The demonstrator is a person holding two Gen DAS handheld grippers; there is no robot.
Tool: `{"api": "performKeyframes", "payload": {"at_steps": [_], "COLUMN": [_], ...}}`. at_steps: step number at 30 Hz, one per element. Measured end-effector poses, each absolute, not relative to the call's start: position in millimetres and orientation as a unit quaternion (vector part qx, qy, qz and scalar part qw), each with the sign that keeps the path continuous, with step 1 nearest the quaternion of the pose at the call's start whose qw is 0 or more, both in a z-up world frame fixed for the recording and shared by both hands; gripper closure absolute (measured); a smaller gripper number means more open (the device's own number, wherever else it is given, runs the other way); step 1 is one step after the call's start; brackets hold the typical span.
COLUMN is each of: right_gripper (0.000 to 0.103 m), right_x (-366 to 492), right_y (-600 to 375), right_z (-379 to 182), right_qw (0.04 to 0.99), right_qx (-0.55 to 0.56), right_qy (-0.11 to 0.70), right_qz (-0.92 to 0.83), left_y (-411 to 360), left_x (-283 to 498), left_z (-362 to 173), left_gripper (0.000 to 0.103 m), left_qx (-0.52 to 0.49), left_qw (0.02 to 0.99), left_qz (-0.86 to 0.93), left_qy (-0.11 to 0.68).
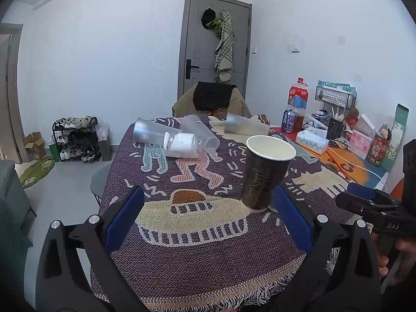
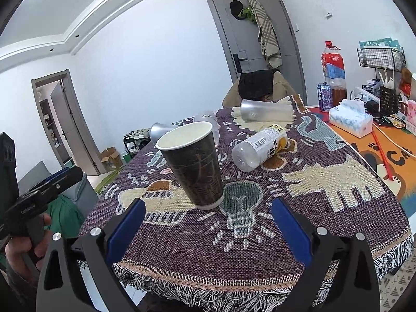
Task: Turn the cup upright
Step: 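Hold the upright grey cup on the cloth with the left gripper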
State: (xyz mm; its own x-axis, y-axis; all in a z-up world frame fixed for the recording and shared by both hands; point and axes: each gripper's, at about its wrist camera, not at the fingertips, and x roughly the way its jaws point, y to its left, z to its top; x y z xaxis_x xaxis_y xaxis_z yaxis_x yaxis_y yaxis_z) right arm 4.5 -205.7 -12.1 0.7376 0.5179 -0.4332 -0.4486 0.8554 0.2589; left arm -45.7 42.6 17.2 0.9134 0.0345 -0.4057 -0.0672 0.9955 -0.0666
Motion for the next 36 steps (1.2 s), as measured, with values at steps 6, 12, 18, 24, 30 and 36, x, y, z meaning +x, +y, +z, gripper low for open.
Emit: {"api": "performKeyframes", "payload": {"at_steps": [6, 12, 18, 24, 30, 36], "right_gripper": [0.007, 0.007, 0.007, 0.007, 0.007, 0.007], "right_x": [3.4, 3.7, 2.3, 2.1, 1.5, 0.5], "right_y": [-203.3, -203.4, -201.9, -200.8, -199.4, -199.0], "right_z": [-12.8, -14.3, -14.1, -15.3, -16.3, -15.8], "right_qw": [0.933, 0.934, 0.937, 0.937, 0.938, 0.939], "right_qx": [0.057, 0.056, 0.05, 0.049, 0.045, 0.043], "right_qy": [0.249, 0.248, 0.244, 0.244, 0.243, 0.241], "right_qz": [0.253, 0.25, 0.246, 0.246, 0.243, 0.241], "left_y": [40.3, 39.1, 37.7, 36.1, 32.7, 32.5], "left_x": [-44.5, -45.3, -45.4, -46.2, -46.3, -46.0], "left_z": [15.7, 16.7, 17.3, 17.0, 16.8, 16.1], "left_gripper": [0.005, 0.005, 0.005, 0.005, 0.005, 0.005], "left_qx": [-0.038, -0.036, -0.038, -0.04, -0.04, -0.041], "left_qw": [0.977, 0.978, 0.978, 0.978, 0.979, 0.978], "left_qz": [0.026, 0.028, 0.028, 0.028, 0.026, 0.025], "left_qy": [0.21, 0.205, 0.204, 0.203, 0.2, 0.201]}}
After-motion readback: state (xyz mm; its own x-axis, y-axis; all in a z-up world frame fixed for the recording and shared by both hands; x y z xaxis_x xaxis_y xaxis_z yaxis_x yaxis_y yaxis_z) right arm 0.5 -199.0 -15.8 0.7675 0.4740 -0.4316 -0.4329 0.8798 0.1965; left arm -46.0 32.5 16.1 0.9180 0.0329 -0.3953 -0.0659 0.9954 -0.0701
